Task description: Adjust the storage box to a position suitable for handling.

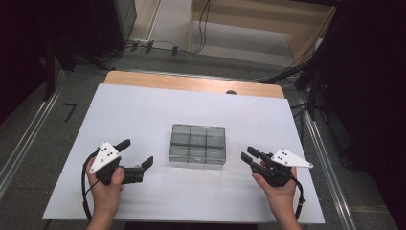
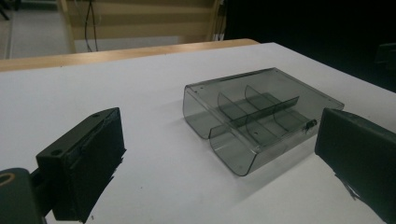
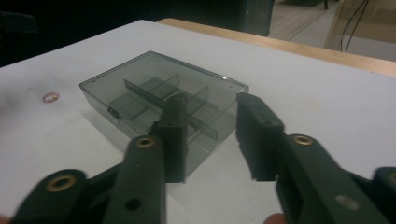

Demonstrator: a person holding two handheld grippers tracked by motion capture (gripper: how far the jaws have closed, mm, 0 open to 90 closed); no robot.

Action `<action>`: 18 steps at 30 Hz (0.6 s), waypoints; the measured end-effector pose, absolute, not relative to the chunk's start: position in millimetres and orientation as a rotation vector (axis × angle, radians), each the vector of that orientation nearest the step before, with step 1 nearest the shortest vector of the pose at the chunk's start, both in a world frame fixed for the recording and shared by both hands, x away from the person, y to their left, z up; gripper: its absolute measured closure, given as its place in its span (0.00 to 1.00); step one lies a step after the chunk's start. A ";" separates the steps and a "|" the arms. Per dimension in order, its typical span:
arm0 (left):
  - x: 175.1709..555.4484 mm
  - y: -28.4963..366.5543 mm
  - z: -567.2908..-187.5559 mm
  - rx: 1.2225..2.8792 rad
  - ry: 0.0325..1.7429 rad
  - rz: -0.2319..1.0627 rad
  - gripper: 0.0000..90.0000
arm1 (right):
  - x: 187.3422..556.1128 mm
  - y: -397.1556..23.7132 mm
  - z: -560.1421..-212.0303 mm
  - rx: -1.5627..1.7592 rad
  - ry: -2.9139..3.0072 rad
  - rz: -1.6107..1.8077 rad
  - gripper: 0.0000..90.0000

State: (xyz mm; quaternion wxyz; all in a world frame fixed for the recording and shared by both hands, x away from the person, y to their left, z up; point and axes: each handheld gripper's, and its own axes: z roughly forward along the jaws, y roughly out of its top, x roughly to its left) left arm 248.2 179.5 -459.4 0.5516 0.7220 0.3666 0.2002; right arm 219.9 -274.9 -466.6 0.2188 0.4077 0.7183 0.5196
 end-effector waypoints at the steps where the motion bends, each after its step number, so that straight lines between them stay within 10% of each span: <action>1: 248.7 178.4 -458.8 1.712 0.865 0.479 0.02 | 221.5 -271.7 -465.5 1.122 2.001 1.434 0.84; 4: 251.2 171.5 -458.2 1.715 0.854 0.487 0.02 | 228.3 -263.3 -463.1 1.097 2.051 1.433 0.98; 18: 259.3 149.5 -478.0 1.743 0.843 0.393 0.02 | 232.4 -236.1 -497.6 1.041 2.283 1.441 0.98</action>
